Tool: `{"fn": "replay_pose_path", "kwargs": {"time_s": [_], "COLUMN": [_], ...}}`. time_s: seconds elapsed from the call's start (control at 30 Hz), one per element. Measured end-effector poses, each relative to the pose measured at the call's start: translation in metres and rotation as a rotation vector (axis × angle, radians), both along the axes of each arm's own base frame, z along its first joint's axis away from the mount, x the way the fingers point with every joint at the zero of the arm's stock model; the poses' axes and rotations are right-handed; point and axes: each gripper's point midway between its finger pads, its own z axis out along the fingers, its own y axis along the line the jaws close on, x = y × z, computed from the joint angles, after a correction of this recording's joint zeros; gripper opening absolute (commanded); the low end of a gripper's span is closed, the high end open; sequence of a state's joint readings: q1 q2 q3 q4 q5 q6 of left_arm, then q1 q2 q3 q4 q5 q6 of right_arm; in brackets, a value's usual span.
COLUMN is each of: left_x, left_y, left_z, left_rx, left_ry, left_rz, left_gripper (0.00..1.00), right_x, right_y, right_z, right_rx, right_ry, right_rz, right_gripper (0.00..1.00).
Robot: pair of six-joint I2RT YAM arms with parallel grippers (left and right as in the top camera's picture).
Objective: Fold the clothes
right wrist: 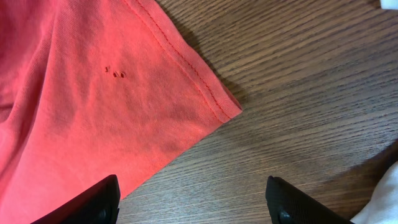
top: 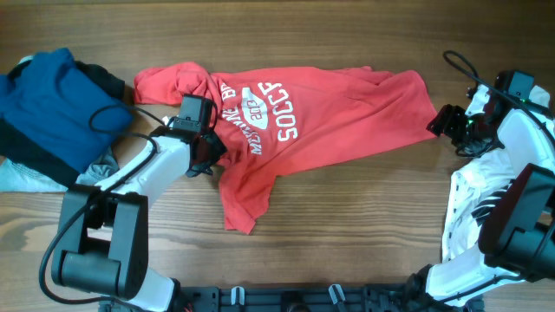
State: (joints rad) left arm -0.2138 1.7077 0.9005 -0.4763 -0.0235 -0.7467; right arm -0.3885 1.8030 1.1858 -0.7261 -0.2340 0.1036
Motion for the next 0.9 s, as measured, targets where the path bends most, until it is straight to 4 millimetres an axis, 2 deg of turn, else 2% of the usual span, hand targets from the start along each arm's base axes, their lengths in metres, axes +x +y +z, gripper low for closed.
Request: {"fn": "replay_pose_path", "kwargs": {"time_s": [0.1, 0.13, 0.17, 0.23, 0.27, 0.3, 0.33, 0.37, 0.47, 0.5, 0.53, 0.57, 0.6, 0.7, 0.83, 0.9], "left_x": [-0.010, -0.016, -0.014, 0.003, 0.015, 0.023, 0.027, 0.027, 0.007, -0.006, -0.033, -0.046, -0.066, -0.095, -0.111, -0.108], "left_y": [0.014, 0.030, 0.046, 0.074, 0.085, 0.097, 0.108, 0.110, 0.104, 0.097, 0.079, 0.071, 0.060, 0.037, 0.010, 0.000], "left_z": [-0.002, 0.003, 0.014, 0.051, 0.072, 0.093, 0.109, 0.110, 0.093, 0.085, 0.072, 0.068, 0.061, 0.037, 0.007, -0.002], "left_rx": [0.064, 0.119, 0.166, 0.216, 0.224, 0.235, 0.252, 0.261, 0.238, 0.203, 0.111, 0.070, 0.017, -0.070, -0.162, -0.191], "left_ry": [0.038, 0.054, 0.030, -0.099, -0.182, -0.260, -0.309, -0.309, -0.193, -0.124, 0.006, 0.062, 0.148, 0.242, 0.256, 0.222], "left_rz": [0.019, 0.048, 0.085, 0.161, 0.193, 0.226, 0.265, 0.262, 0.223, 0.199, 0.157, 0.140, 0.121, 0.107, 0.092, 0.103], "left_gripper": [0.04, 0.04, 0.04, 0.07, 0.18, 0.37, 0.63, 0.66, 0.65, 0.63, 0.63, 0.62, 0.60, 0.57, 0.57, 0.57], "right_x": [0.000, 0.000, 0.000, 0.000, 0.000, 0.000, -0.001, -0.001, -0.002, -0.002, -0.002, -0.002, -0.002, -0.002, -0.003, -0.003], "right_y": [0.000, 0.000, 0.000, 0.000, 0.000, 0.000, 0.000, 0.001, 0.001, 0.001, 0.001, 0.001, 0.001, 0.001, 0.001, 0.001], "right_z": [0.000, 0.000, 0.000, 0.000, 0.000, 0.000, 0.000, 0.000, -0.001, -0.001, -0.001, -0.001, -0.001, -0.001, -0.001, -0.001], "right_rx": [0.000, 0.000, 0.000, 0.000, 0.000, 0.000, 0.002, 0.003, 0.003, 0.003, 0.003, 0.004, 0.004, 0.003, 0.002, 0.003], "right_ry": [0.000, 0.000, 0.000, 0.000, 0.000, 0.001, 0.004, 0.006, 0.008, 0.008, 0.007, 0.010, 0.010, 0.009, 0.012, 0.015], "right_rz": [0.000, 0.000, 0.000, 0.000, 0.000, 0.000, 0.000, 0.000, 0.000, 0.000, 0.000, 0.000, 0.000, 0.000, -0.001, -0.001], "right_gripper": [0.76, 0.76, 0.76, 0.76, 0.76, 0.76, 0.76, 0.76, 0.76, 0.76, 0.76, 0.76, 0.76, 0.76, 0.76, 0.76]}}
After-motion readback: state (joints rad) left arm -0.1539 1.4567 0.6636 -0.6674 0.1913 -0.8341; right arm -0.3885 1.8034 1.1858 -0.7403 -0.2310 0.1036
